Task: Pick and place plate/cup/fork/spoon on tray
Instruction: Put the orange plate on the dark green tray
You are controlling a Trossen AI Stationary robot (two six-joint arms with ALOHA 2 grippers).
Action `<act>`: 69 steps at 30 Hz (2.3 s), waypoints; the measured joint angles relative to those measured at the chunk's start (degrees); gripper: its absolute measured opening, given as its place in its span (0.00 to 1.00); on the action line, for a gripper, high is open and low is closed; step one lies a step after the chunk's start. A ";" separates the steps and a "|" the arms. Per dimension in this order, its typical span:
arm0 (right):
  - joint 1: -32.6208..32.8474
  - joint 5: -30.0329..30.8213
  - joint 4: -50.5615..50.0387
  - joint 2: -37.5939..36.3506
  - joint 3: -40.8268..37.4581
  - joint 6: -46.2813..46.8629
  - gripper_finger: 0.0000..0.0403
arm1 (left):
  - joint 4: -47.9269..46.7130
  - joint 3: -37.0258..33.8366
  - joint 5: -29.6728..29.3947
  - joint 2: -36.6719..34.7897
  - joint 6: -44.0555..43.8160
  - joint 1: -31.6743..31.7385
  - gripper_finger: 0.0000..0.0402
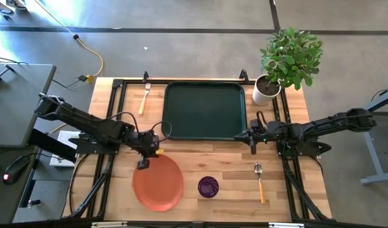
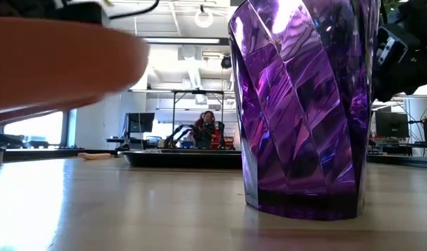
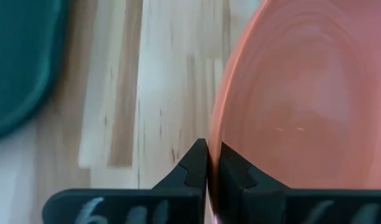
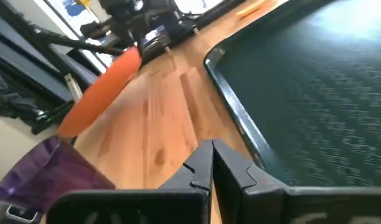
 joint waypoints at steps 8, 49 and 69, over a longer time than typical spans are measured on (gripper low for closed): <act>-0.01 1.63 -0.07 0.02 0.00 -2.89 0.00 | 3.43 4.77 -3.38 -0.02 1.77 3.32 0.01; -0.01 10.44 9.82 0.02 0.04 1.22 0.14 | 28.02 19.34 -5.02 32.72 -0.20 45.56 0.02; -0.02 12.89 8.34 0.02 0.07 2.05 0.14 | 32.14 19.35 -3.64 39.34 0.93 47.53 0.22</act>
